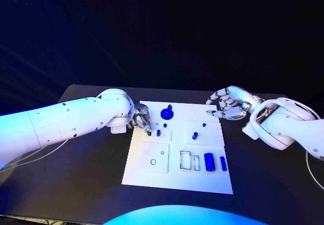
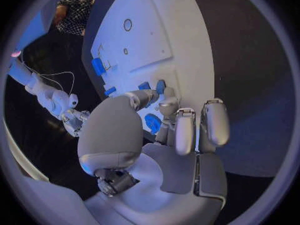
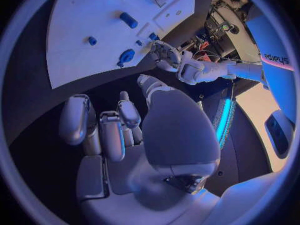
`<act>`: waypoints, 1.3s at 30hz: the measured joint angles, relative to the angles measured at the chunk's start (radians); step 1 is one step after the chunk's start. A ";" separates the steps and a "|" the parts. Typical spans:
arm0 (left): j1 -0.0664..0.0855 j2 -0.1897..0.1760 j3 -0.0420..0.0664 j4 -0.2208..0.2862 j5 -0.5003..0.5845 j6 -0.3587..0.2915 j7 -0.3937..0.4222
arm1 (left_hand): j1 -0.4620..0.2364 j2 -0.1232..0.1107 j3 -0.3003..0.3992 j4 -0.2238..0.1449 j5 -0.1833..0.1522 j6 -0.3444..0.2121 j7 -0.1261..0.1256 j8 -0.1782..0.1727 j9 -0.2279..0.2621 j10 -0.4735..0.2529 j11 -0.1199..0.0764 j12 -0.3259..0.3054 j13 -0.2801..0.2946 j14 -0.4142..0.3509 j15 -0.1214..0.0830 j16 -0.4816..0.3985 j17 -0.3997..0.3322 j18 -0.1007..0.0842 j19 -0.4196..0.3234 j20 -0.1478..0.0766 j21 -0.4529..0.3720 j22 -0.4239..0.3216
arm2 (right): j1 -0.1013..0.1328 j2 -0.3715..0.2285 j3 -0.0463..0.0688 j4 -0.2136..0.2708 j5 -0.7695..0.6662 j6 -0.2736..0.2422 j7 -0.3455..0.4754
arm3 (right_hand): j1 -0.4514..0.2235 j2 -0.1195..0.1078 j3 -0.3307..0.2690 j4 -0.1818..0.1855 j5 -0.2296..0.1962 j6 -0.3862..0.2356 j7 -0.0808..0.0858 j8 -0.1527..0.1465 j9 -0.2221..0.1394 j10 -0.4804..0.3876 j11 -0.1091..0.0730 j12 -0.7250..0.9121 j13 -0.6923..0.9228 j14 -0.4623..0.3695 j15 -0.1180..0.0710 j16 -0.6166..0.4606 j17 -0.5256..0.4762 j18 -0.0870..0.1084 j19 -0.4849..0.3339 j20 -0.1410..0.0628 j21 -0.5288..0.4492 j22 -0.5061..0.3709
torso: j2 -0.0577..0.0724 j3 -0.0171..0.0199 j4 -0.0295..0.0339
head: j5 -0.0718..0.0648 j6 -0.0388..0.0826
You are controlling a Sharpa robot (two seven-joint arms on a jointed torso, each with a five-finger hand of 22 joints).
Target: Assemble the parts on the task board
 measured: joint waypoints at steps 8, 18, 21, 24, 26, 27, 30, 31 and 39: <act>-0.002 0.002 -0.002 -0.002 0.011 -0.013 -0.003 | -0.038 -0.004 0.041 -0.058 -0.012 0.006 -0.004 -0.002 0.008 0.007 -0.007 0.000 0.000 0.000 -0.007 0.000 0.000 0.000 0.000 0.000 0.000 0.000 | 0.000 -0.001 0.000 0.001 0.000 0.000 0.000 | 0.000 0.000 0.000 0.000 0.000 0.000 0.000 0.000 0.000 0.000 0.000 -0.004 0.000 0.000 0.000 0.000 0.000 0.000 0.000 0.000 0.000 0.000 | 0.000 0.0004 -0.0002 | -0.002 0.000; -0.002 0.002 -0.003 -0.007 0.019 -0.025 -0.007 | -0.082 -0.004 0.024 -0.063 -0.016 0.016 -0.018 -0.025 0.008 0.011 -0.011 -0.004 0.003 0.000 -0.014 0.000 0.000 0.000 0.003 -0.003 0.000 -0.004 | 0.000 -0.002 0.000 0.002 0.000 0.000 0.000 | 0.000 0.000 0.000 0.000 0.000 0.000 0.000 0.000 0.000 0.000 0.000 -0.004 -0.002 0.000 0.000 0.000 0.000 0.000 0.000 0.000 -0.004 0.000 | 0.000 0.0003 0.0004 | -0.004 -0.001; -0.003 0.002 -0.003 -0.008 0.020 -0.028 -0.008 | -0.085 -0.007 0.001 -0.040 -0.017 0.017 -0.021 -0.030 0.007 0.013 -0.012 -0.004 0.003 0.000 -0.014 0.000 0.000 0.000 0.003 -0.003 -0.004 -0.005 | 0.000 -0.003 0.000 0.002 0.000 0.000 0.000 | 0.000 0.000 0.000 0.000 0.000 0.000 0.000 0.000 0.000 0.000 0.000 -0.004 -0.002 0.000 0.000 0.000 0.000 0.000 0.000 0.000 -0.004 0.000 | 0.000 0.0003 0.0005 | -0.005 -0.001; -0.003 0.002 -0.003 -0.009 0.021 -0.030 -0.008 | -0.101 -0.008 -0.032 -0.022 -0.017 0.028 -0.021 -0.035 0.006 0.013 -0.013 -0.004 0.004 0.000 -0.014 0.000 0.000 0.000 0.003 -0.003 -0.004 -0.006 | 0.000 -0.003 0.000 0.002 0.000 0.000 0.000 | -0.004 0.004 0.000 0.000 0.000 0.000 0.000 0.000 -0.001 0.000 0.000 -0.004 -0.002 0.000 0.000 0.000 0.000 0.000 0.000 0.000 -0.004 0.000 | 0.000 0.0002 0.0008 | -0.005 0.000; -0.003 0.002 -0.003 -0.010 0.022 -0.031 -0.008 | -0.111 -0.017 -0.078 0.002 -0.019 0.036 -0.021 -0.045 0.006 0.013 -0.013 -0.004 0.007 0.000 -0.014 0.000 0.000 0.000 0.003 -0.003 -0.008 -0.008 | 0.000 -0.004 0.000 0.003 0.000 0.000 0.000 | -0.004 0.004 0.000 0.000 0.000 0.000 0.000 0.000 -0.001 0.000 0.000 -0.004 -0.002 0.000 0.000 0.000 0.000 0.000 0.000 0.000 -0.004 0.001 | 0.000 0.0002 0.0008 | -0.005 0.000; -0.003 0.002 -0.003 -0.010 0.022 -0.032 -0.008 | -0.113 -0.019 -0.096 0.010 -0.022 0.038 -0.021 -0.045 0.006 0.013 -0.013 -0.004 0.007 0.000 -0.014 0.000 0.000 0.000 0.003 -0.003 -0.008 -0.008 | 0.000 -0.004 0.000 0.003 0.000 0.000 0.000 | -0.004 0.004 0.000 0.000 0.000 0.000 0.000 0.000 -0.001 0.000 0.000 -0.004 -0.002 0.000 0.000 0.000 0.000 0.000 0.000 0.000 -0.004 0.001 | 0.000 0.0002 0.0008 | -0.005 0.000; -0.003 0.002 -0.003 -0.011 0.023 -0.033 -0.008 | -0.114 -0.020 -0.143 0.034 -0.023 0.038 -0.021 -0.051 0.006 0.012 -0.012 -0.007 0.008 0.000 -0.014 0.000 0.000 0.000 0.003 -0.003 -0.008 -0.009 | 0.000 -0.004 0.000 0.003 0.000 0.000 0.000 | -0.004 0.004 0.000 0.000 0.000 0.000 0.000 0.000 -0.001 0.000 0.000 -0.004 -0.002 0.000 0.000 0.000 0.000 0.000 0.000 0.000 -0.004 0.001 | 0.000 0.0000 0.0008 | -0.005 0.001; -0.003 0.001 -0.003 -0.012 0.023 -0.033 -0.007 | -0.114 -0.020 -0.157 0.040 -0.023 0.038 -0.021 -0.056 0.006 0.009 -0.009 -0.007 0.009 0.000 -0.014 0.000 0.000 0.000 0.003 -0.003 -0.008 -0.009 | 0.000 -0.005 0.000 0.003 0.000 0.000 0.000 | -0.004 0.004 0.000 0.000 0.000 0.000 0.000 0.000 -0.001 0.000 0.000 -0.004 -0.002 0.000 0.000 0.000 0.000 0.000 0.000 0.000 -0.004 0.001 | 0.000 0.0000 0.0007 | -0.005 0.001; -0.003 0.000 -0.002 -0.014 0.022 -0.037 -0.007 | -0.114 -0.020 -0.218 0.077 -0.023 0.041 -0.017 -0.062 0.007 0.008 -0.009 -0.007 0.013 0.000 -0.014 0.000 0.000 0.000 0.003 -0.003 -0.012 -0.009 | 0.000 -0.006 0.000 0.004 0.000 0.000 0.000 | -0.004 0.004 0.000 0.000 0.000 0.000 0.000 0.000 -0.001 0.000 0.000 -0.004 -0.003 0.000 0.000 0.000 0.000 0.000 0.000 0.000 -0.004 0.001 | 0.000 0.0001 0.0005 | -0.006 0.000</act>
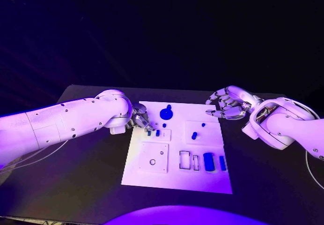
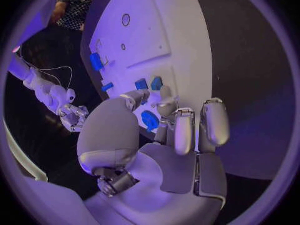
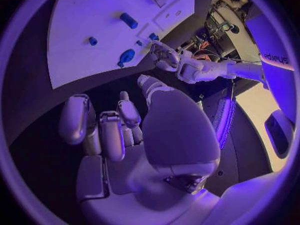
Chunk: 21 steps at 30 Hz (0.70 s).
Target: Assemble the parts on the task board
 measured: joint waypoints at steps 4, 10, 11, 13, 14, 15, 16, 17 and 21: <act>0.000 -0.002 0.001 0.000 0.000 -0.004 0.000 | 0.000 0.000 -0.005 0.006 0.000 0.000 0.000 0.000 0.001 0.000 0.000 0.000 0.000 0.000 0.000 0.000 0.000 0.000 0.000 0.000 0.000 -0.003 | 0.000 0.000 0.000 0.000 0.000 0.000 0.000 | 0.000 0.000 0.000 0.000 0.000 0.000 0.000 0.000 0.000 0.000 0.000 0.000 0.000 0.000 0.000 0.000 0.000 0.000 0.000 0.000 0.000 0.000 | 0.000 0.0000 -0.0001 | 0.000 0.000; 0.000 -0.013 0.003 0.003 0.002 -0.021 0.003 | 0.022 0.001 -0.043 0.029 0.000 -0.020 0.018 -0.015 0.003 -0.028 0.013 -0.027 -0.030 0.000 0.000 -0.005 0.001 0.000 -0.005 0.005 -0.012 -0.022 | 0.000 0.000 0.000 0.000 0.000 0.000 0.000 | 0.000 0.000 0.000 0.000 0.000 0.000 0.000 0.000 0.000 0.000 0.000 0.000 0.000 0.000 0.000 0.000 0.000 0.000 0.000 0.000 0.000 0.000 | 0.000 0.0000 -0.0002 | -0.002 0.002; 0.000 -0.015 0.005 0.004 0.004 -0.026 0.006 | 0.028 0.006 -0.053 0.033 0.000 -0.032 0.022 -0.019 0.006 -0.045 0.016 -0.038 -0.046 -0.002 0.004 -0.007 0.001 0.000 -0.020 0.007 -0.023 -0.038 | 0.000 0.000 0.000 0.000 0.000 0.000 0.000 | 0.000 0.000 0.000 0.000 0.000 0.000 0.000 0.000 0.000 0.000 0.000 0.000 0.000 0.000 0.000 0.000 0.000 0.000 0.000 0.000 0.000 0.000 | 0.000 -0.0003 -0.0003 | -0.003 0.002; 0.000 -0.020 0.008 0.007 0.015 -0.045 0.018 | 0.050 0.006 -0.073 0.038 0.000 -0.065 0.034 -0.031 0.008 -0.094 0.027 -0.078 -0.101 -0.001 0.018 -0.029 0.001 0.000 -0.061 0.013 -0.052 -0.089 | 0.000 0.000 0.000 -0.001 0.000 0.000 0.000 | 0.000 0.000 0.000 0.000 0.000 0.000 0.000 0.000 -0.001 0.000 0.000 0.000 0.000 0.000 0.000 0.000 0.000 0.000 -0.004 -0.004 0.000 0.000 | 0.000 -0.0007 -0.0002 | -0.004 0.003; 0.000 -0.023 0.009 0.008 0.023 -0.057 0.028 | 0.056 0.009 -0.087 0.039 0.000 -0.086 0.044 -0.039 0.008 -0.127 0.036 -0.102 -0.134 -0.002 0.028 -0.044 0.001 0.000 -0.088 0.019 -0.071 -0.121 | 0.000 0.000 0.000 -0.001 0.000 0.000 0.000 | 0.000 0.000 0.000 0.000 0.000 0.000 0.000 0.000 -0.001 0.000 0.000 0.000 0.000 0.000 0.000 0.000 0.000 0.000 -0.004 -0.004 0.000 0.000 | 0.000 -0.0007 -0.0002 | -0.004 0.003; 0.000 -0.026 0.010 0.010 0.032 -0.071 0.040 | 0.061 0.006 -0.096 0.040 0.000 -0.101 0.051 -0.044 0.007 -0.157 0.043 -0.125 -0.166 -0.001 0.034 -0.061 -0.010 0.010 -0.115 0.024 -0.091 -0.156 | 0.000 0.000 0.000 -0.001 0.000 0.000 0.000 | 0.000 0.000 0.000 0.000 0.000 0.000 0.000 0.000 -0.001 0.000 0.000 0.000 0.000 0.000 0.000 0.000 0.000 0.000 -0.004 -0.004 0.000 0.000 | 0.000 -0.0007 -0.0001 | -0.005 0.004; 0.000 -0.029 0.011 0.012 0.048 -0.094 0.062 | 0.075 0.008 -0.105 0.040 0.000 -0.125 0.062 -0.051 0.003 -0.209 0.054 -0.161 -0.213 -0.016 0.047 -0.102 -0.068 0.027 -0.172 0.032 -0.135 -0.227 | 0.000 0.000 0.000 -0.001 0.000 0.000 0.000 | 0.000 0.000 0.000 0.000 0.000 0.000 0.000 0.000 -0.001 0.000 0.000 0.000 0.000 0.000 0.000 0.000 0.000 0.000 -0.004 -0.004 0.000 0.000 | 0.000 -0.0007 -0.0001 | -0.006 0.005; 0.000 -0.031 0.011 0.013 0.061 -0.113 0.081 | 0.088 0.008 -0.113 0.039 0.000 -0.149 0.073 -0.058 -0.001 -0.249 0.065 -0.184 -0.237 -0.049 0.056 -0.147 -0.135 0.043 -0.234 0.041 -0.182 -0.302 | 0.000 0.000 0.000 -0.001 0.000 0.000 0.001 | 0.000 0.000 0.000 0.000 0.000 0.000 0.000 0.000 -0.001 0.000 0.000 0.000 0.000 0.000 0.000 0.000 0.000 0.000 -0.004 -0.004 0.000 0.000 | 0.000 -0.0007 -0.0001 | -0.007 0.006; 0.000 -0.037 0.013 0.024 0.116 -0.206 0.192 | 0.211 0.007 -0.123 0.027 0.002 -0.253 0.121 -0.077 -0.032 -0.381 0.109 -0.254 -0.305 -0.163 0.095 -0.284 -0.335 0.086 -0.395 0.081 -0.345 -0.517 | 0.000 0.000 0.000 -0.002 0.000 0.000 0.001 | 0.000 0.000 0.000 0.000 0.000 0.000 0.000 0.000 -0.001 0.000 0.000 0.000 0.000 0.000 0.000 0.000 0.000 0.000 -0.004 -0.004 0.000 0.000 | 0.000 -0.0006 0.0005 | -0.010 0.008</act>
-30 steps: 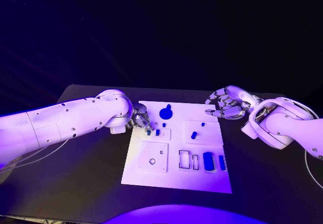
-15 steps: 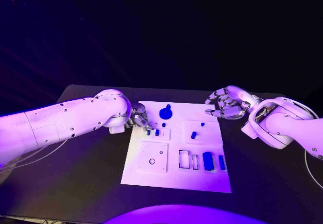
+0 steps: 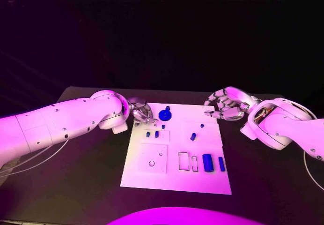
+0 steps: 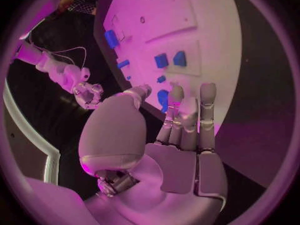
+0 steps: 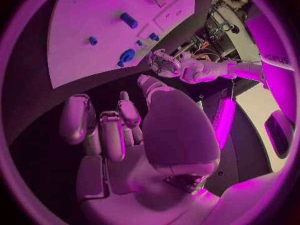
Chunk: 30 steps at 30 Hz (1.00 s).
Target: Assemble the parts on the task board
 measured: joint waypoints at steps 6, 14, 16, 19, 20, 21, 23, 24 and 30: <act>-0.001 0.002 -0.001 0.023 0.007 -0.108 0.164 | 0.144 -0.022 0.086 -0.052 0.006 -0.057 0.006 -0.025 -0.060 -0.101 0.024 -0.108 -0.100 -0.047 0.020 -0.048 -0.083 0.000 -0.027 0.018 -0.053 -0.059 | 0.000 -0.001 0.000 -0.002 0.000 -0.001 0.001 | 0.000 0.000 0.000 0.000 0.000 0.000 0.000 0.000 0.000 -0.007 0.000 -0.008 -0.007 0.000 0.000 -0.004 0.000 0.000 0.000 0.000 -0.008 0.000 | 0.000 -0.0001 0.0006 | -0.002 0.002; -0.007 0.029 -0.018 0.025 -0.140 -0.200 0.314 | 0.170 -0.047 0.098 -0.066 -0.012 -0.074 0.002 -0.031 -0.122 -0.139 0.031 -0.205 -0.200 -0.103 0.025 -0.111 -0.189 0.000 -0.041 0.023 -0.078 -0.078 | 0.000 -0.001 0.000 -0.003 0.000 -0.003 0.002 | 0.000 0.000 0.002 -0.002 0.004 0.000 0.000 0.000 -0.002 -0.057 0.000 -0.059 -0.059 0.000 0.000 -0.008 0.000 0.000 -0.007 0.000 -0.023 0.000 | 0.000 0.0000 0.0011 | -0.003 0.003; -0.010 0.038 -0.026 0.017 -0.194 -0.207 0.331 | 0.170 -0.047 0.097 -0.067 -0.018 -0.074 0.002 -0.031 -0.129 -0.139 0.031 -0.210 -0.208 -0.103 0.025 -0.111 -0.195 0.000 -0.045 0.027 -0.078 -0.078 | 0.000 0.000 0.000 -0.004 0.000 -0.003 0.002 | 0.000 0.000 0.006 0.000 0.004 0.000 0.000 0.004 -0.002 -0.075 0.001 -0.081 -0.081 0.000 0.000 -0.014 0.000 0.000 -0.007 0.000 -0.032 0.000 | 0.000 -0.0001 0.0010 | -0.002 0.003; -0.014 0.051 -0.034 0.004 -0.268 -0.208 0.343 | 0.174 -0.052 0.094 -0.070 -0.023 -0.050 0.006 -0.031 -0.148 -0.139 0.031 -0.222 -0.225 -0.103 0.025 -0.109 -0.191 0.000 -0.044 0.027 -0.078 -0.078 | 0.000 0.001 0.000 -0.004 0.000 -0.004 0.003 | 0.000 0.000 0.010 -0.001 0.004 -0.005 0.001 0.004 -0.005 -0.100 0.000 -0.118 -0.119 -0.004 -0.004 -0.027 0.000 0.016 -0.022 0.000 -0.060 0.000 | 0.000 0.0005 0.0006 | -0.001 0.003; -0.016 0.055 -0.036 -0.001 -0.291 -0.207 0.345 | 0.174 -0.052 0.091 -0.067 -0.023 -0.045 0.006 -0.031 -0.154 -0.139 0.031 -0.225 -0.230 -0.099 0.029 -0.102 -0.184 0.000 -0.045 0.027 -0.078 -0.078 | 0.000 0.001 0.000 -0.005 0.000 -0.004 0.003 | 0.000 0.000 0.010 -0.001 0.004 -0.005 0.001 0.004 -0.005 -0.100 0.000 -0.122 -0.124 -0.004 -0.004 -0.031 0.000 0.016 -0.022 0.000 -0.067 0.000 | 0.000 0.0005 0.0003 | 0.000 0.003; -0.018 0.059 -0.037 -0.005 -0.313 -0.204 0.346 | 0.174 -0.052 0.091 -0.067 -0.023 -0.043 0.008 -0.031 -0.158 -0.139 0.031 -0.225 -0.234 -0.097 0.030 -0.098 -0.181 0.000 -0.045 0.027 -0.078 -0.078 | 0.000 0.001 0.000 -0.005 0.001 -0.004 0.003 | 0.000 0.000 0.010 -0.001 0.004 -0.005 0.001 0.008 -0.006 -0.101 -0.001 -0.127 -0.129 -0.004 -0.004 -0.035 0.000 0.016 -0.029 0.000 -0.075 0.000 | 0.000 0.0005 0.0000 | 0.000 0.003; -0.023 0.068 -0.039 -0.016 -0.361 -0.194 0.347 | 0.174 -0.052 0.091 -0.067 -0.023 -0.041 0.009 -0.031 -0.168 -0.139 0.031 -0.228 -0.240 -0.088 0.028 -0.088 -0.173 0.000 -0.044 0.027 -0.078 -0.078 | 0.000 0.002 0.000 -0.005 0.001 -0.005 0.004 | 0.000 0.000 0.010 -0.001 0.004 -0.005 0.001 0.011 -0.006 -0.102 -0.002 -0.131 -0.135 -0.004 -0.004 -0.039 0.000 0.016 -0.034 -0.002 -0.089 0.000 | 0.000 0.0006 -0.0006 | 0.000 0.004; -0.024 0.071 -0.040 -0.021 -0.379 -0.188 0.347 | 0.174 -0.052 0.089 -0.065 -0.023 -0.035 0.009 -0.031 -0.171 -0.139 0.031 -0.230 -0.243 -0.087 0.028 -0.086 -0.170 0.000 -0.044 0.027 -0.078 -0.077 | 0.000 0.002 0.000 -0.005 0.001 -0.005 0.004 | 0.000 0.000 0.011 0.000 0.004 -0.005 0.001 0.011 -0.006 -0.102 -0.002 -0.131 -0.137 -0.003 -0.004 -0.039 0.001 0.016 -0.034 -0.002 -0.092 0.000 | 0.000 0.0007 -0.0006 | 0.000 0.004; -0.030 0.090 -0.041 -0.046 -0.467 -0.139 0.341 | 0.174 -0.052 0.083 -0.064 -0.023 -0.010 0.013 -0.036 -0.198 -0.135 0.036 -0.231 -0.260 -0.063 0.028 -0.053 -0.139 0.000 -0.012 0.027 -0.053 -0.036 | -0.001 0.004 0.000 -0.006 0.001 -0.006 0.006 | 0.000 0.000 0.015 -0.001 0.004 -0.005 0.001 0.011 -0.007 -0.109 -0.002 -0.137 -0.145 0.000 -0.007 -0.045 0.001 0.016 -0.038 0.002 -0.100 -0.002 | 0.000 0.0016 -0.0012 | 0.000 0.003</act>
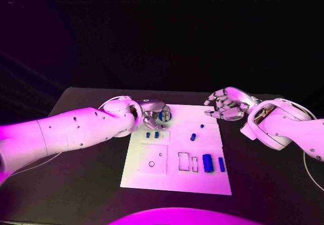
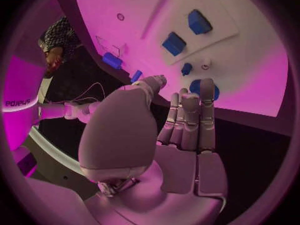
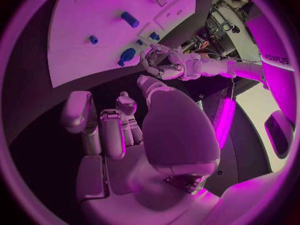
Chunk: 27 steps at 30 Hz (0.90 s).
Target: Assemble the parts on the task board
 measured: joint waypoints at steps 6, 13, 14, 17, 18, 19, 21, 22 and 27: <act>-0.004 0.019 -0.001 -0.022 -0.041 0.031 -0.006 | 0.005 -0.005 -0.003 0.003 0.000 0.024 0.005 -0.008 -0.025 0.011 -0.004 -0.014 -0.018 0.007 -0.002 0.011 0.000 0.000 0.012 -0.001 0.011 0.014 | -0.001 0.001 0.000 0.000 0.000 -0.002 0.002 | 0.000 0.000 0.006 0.000 0.000 -0.004 -0.004 0.000 -0.003 -0.013 -0.002 -0.028 -0.026 0.000 0.000 -0.035 -0.018 0.023 -0.034 -0.005 -0.076 -0.038 | 0.000 -0.0001 0.0001 | 0.000 0.000; -0.005 0.030 -0.001 -0.041 -0.068 0.053 -0.010 | 0.009 -0.009 -0.003 0.003 0.000 0.036 0.000 -0.017 -0.045 0.023 -0.003 -0.018 -0.031 0.011 -0.003 0.021 0.013 0.000 0.023 -0.002 0.023 0.033 | -0.001 0.002 0.000 0.000 0.001 -0.006 0.005 | 0.000 0.000 0.006 0.000 0.000 -0.004 -0.004 0.004 -0.005 -0.020 -0.002 -0.042 -0.046 0.000 0.000 -0.056 -0.048 0.023 -0.050 -0.004 -0.125 -0.065 | 0.000 -0.0003 -0.0001 | 0.000 0.001; -0.005 0.032 -0.001 -0.043 -0.070 0.055 -0.010 | 0.013 -0.004 -0.002 0.002 0.000 0.043 0.000 -0.017 -0.048 0.027 -0.006 -0.022 -0.033 0.018 -0.003 0.027 0.014 0.000 0.023 -0.002 0.024 0.036 | -0.001 0.002 0.000 0.000 0.002 -0.007 0.005 | 0.000 0.000 0.006 0.000 0.000 -0.004 -0.004 0.004 -0.005 -0.020 -0.002 -0.042 -0.046 0.000 0.000 -0.056 -0.048 0.023 -0.050 -0.004 -0.125 -0.065 | 0.000 -0.0003 -0.0001 | 0.000 0.001; -0.005 0.037 0.000 -0.051 -0.077 0.061 -0.011 | 0.031 0.004 0.011 -0.010 0.000 0.056 -0.001 -0.022 -0.062 0.034 -0.006 -0.029 -0.042 0.020 -0.005 0.036 0.018 0.000 0.027 -0.005 0.036 0.046 | -0.001 0.002 0.000 0.000 0.002 -0.008 0.006 | 0.000 0.000 0.006 0.000 0.000 -0.004 -0.004 0.004 -0.005 -0.020 -0.002 -0.042 -0.048 0.000 0.000 -0.056 -0.050 0.023 -0.050 -0.004 -0.125 -0.067 | 0.000 -0.0002 0.0001 | -0.001 0.001; -0.005 0.039 0.000 -0.053 -0.078 0.063 -0.011 | 0.032 0.003 0.017 -0.011 0.000 0.056 -0.002 -0.025 -0.065 0.034 -0.006 -0.029 -0.045 0.021 -0.007 0.038 0.020 0.000 0.027 -0.005 0.038 0.049 | -0.001 0.002 0.000 0.000 0.002 -0.008 0.006 | 0.000 0.000 0.006 0.000 0.000 -0.004 -0.004 0.004 -0.005 -0.020 -0.002 -0.042 -0.048 0.000 0.000 -0.056 -0.050 0.023 -0.050 -0.004 -0.125 -0.067 | 0.000 -0.0002 0.0001 | -0.001 0.001; -0.005 0.041 0.000 -0.056 -0.079 0.065 -0.011 | 0.034 0.005 0.018 -0.012 0.000 0.056 -0.002 -0.028 -0.068 0.034 -0.006 -0.029 -0.047 0.021 -0.007 0.038 0.021 0.000 0.032 -0.005 0.039 0.052 | -0.001 0.002 0.000 0.000 0.002 -0.008 0.006 | 0.000 0.000 0.006 0.000 0.000 -0.004 -0.004 0.004 -0.005 -0.020 -0.002 -0.042 -0.048 0.000 0.000 -0.056 -0.050 0.023 -0.050 -0.004 -0.125 -0.067 | 0.000 -0.0003 0.0000 | -0.001 0.001; -0.005 0.046 0.000 -0.061 -0.082 0.069 -0.012 | 0.039 0.010 0.027 -0.020 0.000 0.067 -0.003 -0.028 -0.075 0.038 -0.009 -0.034 -0.053 0.021 -0.007 0.040 0.021 0.000 0.034 -0.005 0.045 0.057 | -0.001 0.003 0.000 0.000 0.003 -0.009 0.006 | 0.000 0.000 0.006 0.000 0.000 -0.004 -0.004 0.004 -0.005 -0.020 -0.002 -0.042 -0.048 0.000 0.000 -0.056 -0.050 0.023 -0.050 -0.004 -0.125 -0.067 | 0.000 -0.0005 -0.0005 | -0.001 0.001; -0.005 0.048 0.000 -0.064 -0.083 0.071 -0.012 | 0.044 0.015 0.031 -0.022 0.000 0.068 -0.004 -0.028 -0.079 0.043 -0.008 -0.034 -0.055 0.021 -0.007 0.044 0.021 0.000 0.034 -0.005 0.049 0.061 | -0.001 0.003 0.000 0.000 0.003 -0.009 0.007 | 0.000 0.000 0.006 0.000 0.000 -0.004 -0.004 0.004 -0.005 -0.020 -0.002 -0.042 -0.048 0.000 0.000 -0.056 -0.050 0.023 -0.050 -0.004 -0.125 -0.067 | 0.000 -0.0005 -0.0006 | -0.001 0.002; -0.005 0.053 0.000 -0.072 -0.086 0.078 -0.012 | 0.053 0.016 0.041 -0.030 0.000 0.075 -0.004 -0.034 -0.089 0.047 -0.011 -0.040 -0.061 0.021 -0.007 0.044 0.022 0.000 0.034 -0.005 0.056 0.069 | -0.001 0.003 0.000 0.000 0.004 -0.010 0.007 | 0.000 0.000 0.006 0.000 0.000 -0.004 -0.004 0.004 -0.005 -0.020 -0.002 -0.046 -0.048 0.000 0.000 -0.062 -0.053 0.023 -0.050 -0.004 -0.133 -0.069 | 0.001 -0.0011 -0.0007 | -0.002 0.002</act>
